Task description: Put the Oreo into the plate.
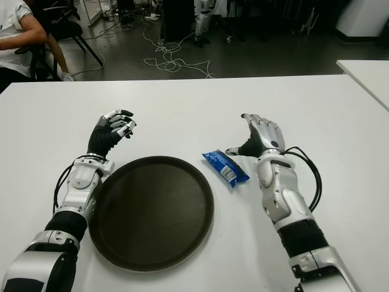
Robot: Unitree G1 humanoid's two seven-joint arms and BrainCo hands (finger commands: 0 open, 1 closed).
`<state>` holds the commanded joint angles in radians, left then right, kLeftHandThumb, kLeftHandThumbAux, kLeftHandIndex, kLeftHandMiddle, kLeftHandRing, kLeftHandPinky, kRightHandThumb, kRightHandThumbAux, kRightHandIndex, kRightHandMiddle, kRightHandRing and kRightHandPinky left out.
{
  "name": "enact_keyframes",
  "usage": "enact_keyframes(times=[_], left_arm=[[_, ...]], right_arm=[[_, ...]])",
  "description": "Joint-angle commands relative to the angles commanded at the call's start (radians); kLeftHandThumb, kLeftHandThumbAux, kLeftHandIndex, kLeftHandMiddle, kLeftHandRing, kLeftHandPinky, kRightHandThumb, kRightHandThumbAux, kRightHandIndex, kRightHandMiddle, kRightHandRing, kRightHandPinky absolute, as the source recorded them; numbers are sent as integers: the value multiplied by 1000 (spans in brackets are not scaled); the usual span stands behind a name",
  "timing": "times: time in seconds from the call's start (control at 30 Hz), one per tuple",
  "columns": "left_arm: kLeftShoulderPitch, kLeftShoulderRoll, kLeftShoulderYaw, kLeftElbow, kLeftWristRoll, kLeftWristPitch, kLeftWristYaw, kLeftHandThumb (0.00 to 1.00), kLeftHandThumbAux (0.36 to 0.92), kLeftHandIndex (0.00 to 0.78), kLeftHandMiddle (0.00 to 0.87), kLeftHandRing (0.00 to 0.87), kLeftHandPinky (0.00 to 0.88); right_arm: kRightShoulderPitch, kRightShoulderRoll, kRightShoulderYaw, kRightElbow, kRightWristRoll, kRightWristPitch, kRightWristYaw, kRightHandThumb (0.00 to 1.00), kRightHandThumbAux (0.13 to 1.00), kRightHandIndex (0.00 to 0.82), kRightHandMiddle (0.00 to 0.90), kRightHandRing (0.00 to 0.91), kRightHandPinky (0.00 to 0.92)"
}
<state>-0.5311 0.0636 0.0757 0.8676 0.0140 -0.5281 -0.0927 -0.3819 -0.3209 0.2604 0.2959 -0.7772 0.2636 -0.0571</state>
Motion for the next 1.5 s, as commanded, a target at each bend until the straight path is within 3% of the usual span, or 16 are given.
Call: enact_keyframes(times=[0.47,1.0,1.2,1.5], left_arm=[[-3,6,0,3,-3,4,-16,824,682,374,522,586,613],[-14,10,1,41,-1,-46,-20,825,681,378,516,571,580],[-18,12,-2,54,7,-56,-11,824,682,375,515,574,600],[-22,13,-3,59,12,-56,-3,825,681,379,515,573,597]], right_arm=[[-3,5,30,8,2,-5,-18,0,753,164,185,191,157],[-2,4,34,-6,10,-27,-28,0,736,180,200,215,214],[2,9,32,-17,11,-17,-27,0,729,210,228,238,217],[-1,6,44,-23,0,-10,-20,0,722,171,191,200,166]])
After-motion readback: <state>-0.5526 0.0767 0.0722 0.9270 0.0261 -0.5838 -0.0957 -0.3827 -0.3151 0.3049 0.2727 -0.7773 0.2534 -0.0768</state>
